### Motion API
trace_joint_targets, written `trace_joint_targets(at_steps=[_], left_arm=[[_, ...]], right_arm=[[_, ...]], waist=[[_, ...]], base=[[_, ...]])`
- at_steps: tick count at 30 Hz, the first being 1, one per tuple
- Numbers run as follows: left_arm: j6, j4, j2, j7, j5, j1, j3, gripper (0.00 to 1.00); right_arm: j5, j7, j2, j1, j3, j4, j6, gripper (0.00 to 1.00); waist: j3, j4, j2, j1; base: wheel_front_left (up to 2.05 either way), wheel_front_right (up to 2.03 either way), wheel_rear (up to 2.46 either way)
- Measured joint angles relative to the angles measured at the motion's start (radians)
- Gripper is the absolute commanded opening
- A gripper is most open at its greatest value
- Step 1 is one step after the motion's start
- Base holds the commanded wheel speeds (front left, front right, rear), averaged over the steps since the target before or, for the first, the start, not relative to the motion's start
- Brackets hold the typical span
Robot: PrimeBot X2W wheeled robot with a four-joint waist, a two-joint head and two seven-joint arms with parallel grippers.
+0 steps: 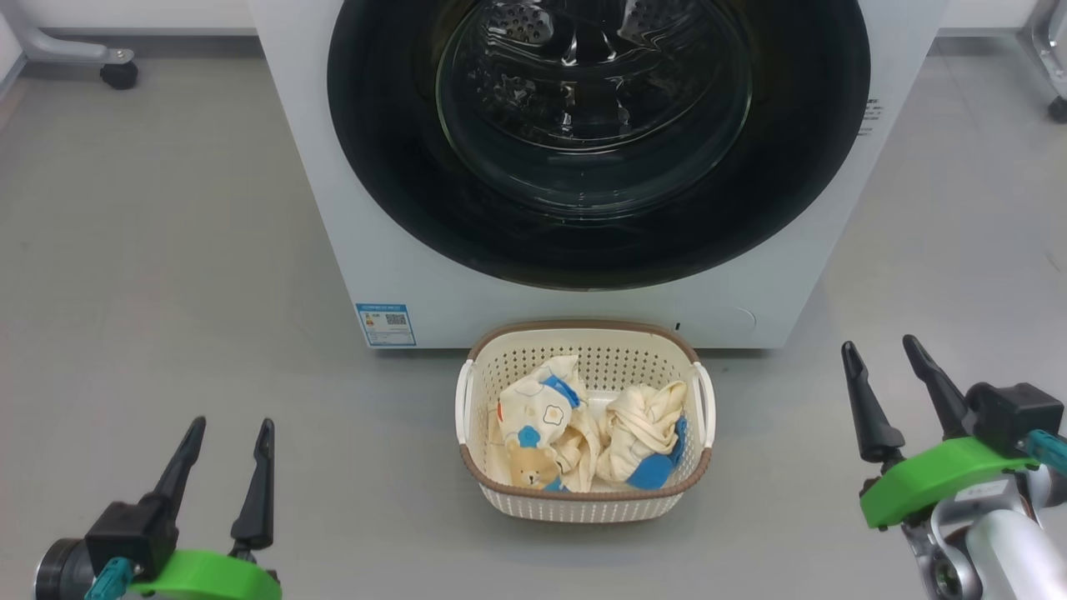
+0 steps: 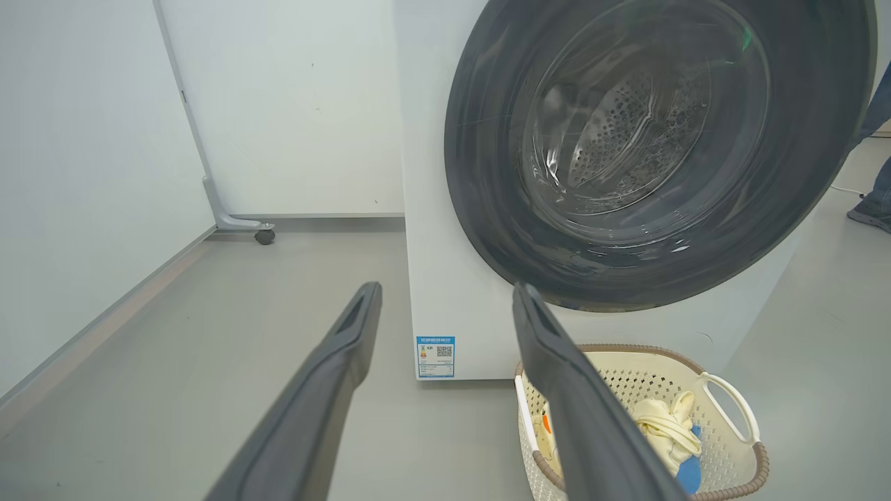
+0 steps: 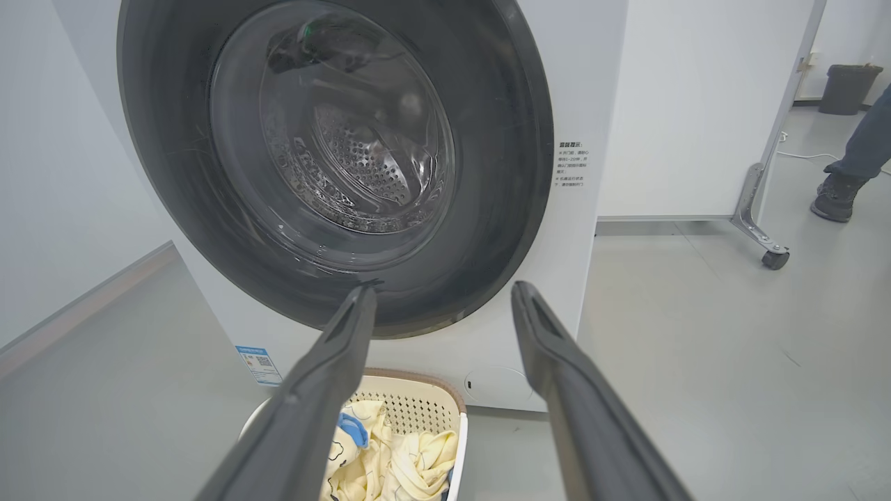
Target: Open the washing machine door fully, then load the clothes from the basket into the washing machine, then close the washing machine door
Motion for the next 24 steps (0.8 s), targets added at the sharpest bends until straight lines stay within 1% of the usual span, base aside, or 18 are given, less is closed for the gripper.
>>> trace_joint_targets(at_steps=[17,24], left_arm=[[0.000,0.027,0.002,0.000,0.001,0.000,0.007,1.00],[0.000,0.026,0.003,0.000,0.029,-0.006,0.010,1.00]], right_arm=[[-0.001,0.000,0.003,0.000,-0.021,-0.006,0.000,1.00],[-0.001,0.000,0.004,0.000,-0.039,-0.014,0.000,1.00]], waist=[[-0.001,-0.011,0.0000,0.0000],[0.010,-0.017,0.0000,0.0000]], base=[[0.01,0.01,-0.01],[0.40,0.40,-0.80]])
